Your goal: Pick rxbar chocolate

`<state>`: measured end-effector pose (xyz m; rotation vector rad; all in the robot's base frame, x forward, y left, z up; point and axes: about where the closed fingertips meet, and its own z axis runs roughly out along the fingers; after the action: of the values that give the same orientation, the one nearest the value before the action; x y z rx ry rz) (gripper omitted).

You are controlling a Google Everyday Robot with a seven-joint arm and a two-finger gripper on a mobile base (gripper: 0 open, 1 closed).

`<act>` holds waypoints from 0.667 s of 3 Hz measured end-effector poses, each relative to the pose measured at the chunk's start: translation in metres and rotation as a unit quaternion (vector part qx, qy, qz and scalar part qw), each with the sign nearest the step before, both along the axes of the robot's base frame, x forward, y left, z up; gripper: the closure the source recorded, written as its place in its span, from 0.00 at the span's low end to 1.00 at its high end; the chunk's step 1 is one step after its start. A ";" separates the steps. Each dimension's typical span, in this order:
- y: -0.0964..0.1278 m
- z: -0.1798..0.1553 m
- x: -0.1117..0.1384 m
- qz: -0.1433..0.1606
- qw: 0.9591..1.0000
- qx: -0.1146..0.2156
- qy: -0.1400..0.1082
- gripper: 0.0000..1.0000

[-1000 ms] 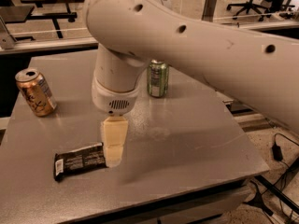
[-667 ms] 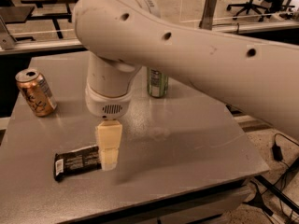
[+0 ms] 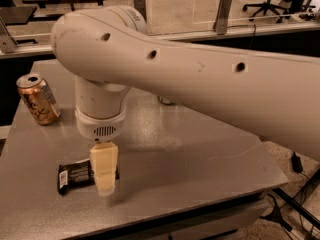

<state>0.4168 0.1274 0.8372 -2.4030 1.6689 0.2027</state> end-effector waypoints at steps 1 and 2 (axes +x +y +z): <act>0.009 -0.005 -0.004 0.007 1.000 -0.011 0.000 0.17; 0.014 -0.006 -0.007 0.010 1.000 -0.017 0.001 0.40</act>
Offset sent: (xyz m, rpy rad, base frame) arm -0.0086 0.0199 -0.0097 -0.0508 0.0180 0.0253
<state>0.4102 0.1414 0.8314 -2.4461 1.6631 0.1812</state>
